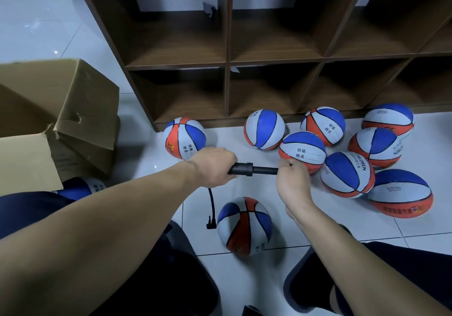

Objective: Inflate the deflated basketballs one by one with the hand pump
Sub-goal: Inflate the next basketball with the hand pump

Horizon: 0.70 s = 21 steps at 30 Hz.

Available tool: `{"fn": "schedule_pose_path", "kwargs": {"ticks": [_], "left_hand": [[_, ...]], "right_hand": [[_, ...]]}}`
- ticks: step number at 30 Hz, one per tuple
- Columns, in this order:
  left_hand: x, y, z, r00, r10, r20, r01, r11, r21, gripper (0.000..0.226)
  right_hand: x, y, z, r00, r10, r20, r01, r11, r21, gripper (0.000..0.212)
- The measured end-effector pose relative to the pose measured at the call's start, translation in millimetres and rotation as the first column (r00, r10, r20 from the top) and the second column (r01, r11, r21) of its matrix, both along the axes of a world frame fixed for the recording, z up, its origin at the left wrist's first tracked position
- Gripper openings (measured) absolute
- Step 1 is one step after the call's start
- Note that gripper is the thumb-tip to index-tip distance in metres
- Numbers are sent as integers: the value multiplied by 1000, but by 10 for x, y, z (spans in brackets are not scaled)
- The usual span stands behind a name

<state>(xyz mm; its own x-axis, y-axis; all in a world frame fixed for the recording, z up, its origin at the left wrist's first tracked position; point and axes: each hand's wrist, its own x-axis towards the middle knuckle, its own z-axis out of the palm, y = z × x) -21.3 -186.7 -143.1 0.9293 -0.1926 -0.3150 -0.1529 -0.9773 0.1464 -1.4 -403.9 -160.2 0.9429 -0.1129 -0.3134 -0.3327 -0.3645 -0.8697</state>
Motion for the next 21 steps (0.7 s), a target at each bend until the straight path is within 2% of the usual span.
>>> {"fn": "schedule_pose_path", "kwargs": {"ticks": [8, 14, 21], "left_hand": [[-56, -203, -107, 999, -33, -11, 32, 998, -52, 26], [-15, -205, -89, 998, -57, 19, 57, 998, -25, 28], [-13, -88, -108, 999, -40, -25, 40, 999, -22, 30]], "right_hand": [[-180, 188, -63, 988, 150, -20, -151, 988, -38, 34], [-145, 163, -54, 988, 151, -23, -151, 989, -7, 34], [-42, 68, -78, 985, 144, -99, -143, 990, 20, 33]]}}
